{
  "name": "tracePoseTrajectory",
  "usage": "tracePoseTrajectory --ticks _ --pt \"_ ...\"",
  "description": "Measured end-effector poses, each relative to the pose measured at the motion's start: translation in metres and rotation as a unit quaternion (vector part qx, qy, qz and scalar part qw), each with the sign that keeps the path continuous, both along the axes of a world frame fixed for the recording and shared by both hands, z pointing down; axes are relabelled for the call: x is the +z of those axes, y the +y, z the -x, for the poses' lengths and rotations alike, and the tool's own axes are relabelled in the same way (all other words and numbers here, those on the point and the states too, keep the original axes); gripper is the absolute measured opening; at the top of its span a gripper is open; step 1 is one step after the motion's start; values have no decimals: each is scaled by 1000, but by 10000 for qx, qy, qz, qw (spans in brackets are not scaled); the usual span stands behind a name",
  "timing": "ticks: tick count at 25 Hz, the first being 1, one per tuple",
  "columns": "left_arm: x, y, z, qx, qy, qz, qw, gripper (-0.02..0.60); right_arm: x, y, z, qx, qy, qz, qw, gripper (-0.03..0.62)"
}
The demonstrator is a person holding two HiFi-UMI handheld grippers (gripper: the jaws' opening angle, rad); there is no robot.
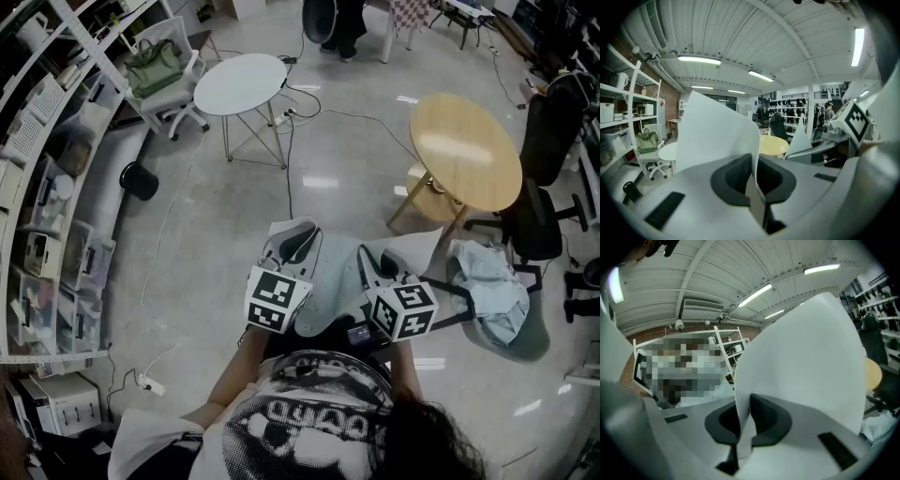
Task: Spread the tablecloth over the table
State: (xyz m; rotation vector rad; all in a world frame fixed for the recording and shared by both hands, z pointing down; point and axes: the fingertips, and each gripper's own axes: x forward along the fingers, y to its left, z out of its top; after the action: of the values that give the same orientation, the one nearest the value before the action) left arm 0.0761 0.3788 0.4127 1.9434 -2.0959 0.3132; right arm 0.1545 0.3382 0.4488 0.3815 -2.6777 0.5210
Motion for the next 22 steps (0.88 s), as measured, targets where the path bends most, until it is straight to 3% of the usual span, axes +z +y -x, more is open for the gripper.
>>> tracePoseTrajectory --ticks 16,22 --pt "2 4 62 182 186 -176 9995 14 4 7 45 424 -32 130 9990 6" --pt "9 -4 75 188 273 -235 9992 14 15 4 40 583 103 231 9980 8"
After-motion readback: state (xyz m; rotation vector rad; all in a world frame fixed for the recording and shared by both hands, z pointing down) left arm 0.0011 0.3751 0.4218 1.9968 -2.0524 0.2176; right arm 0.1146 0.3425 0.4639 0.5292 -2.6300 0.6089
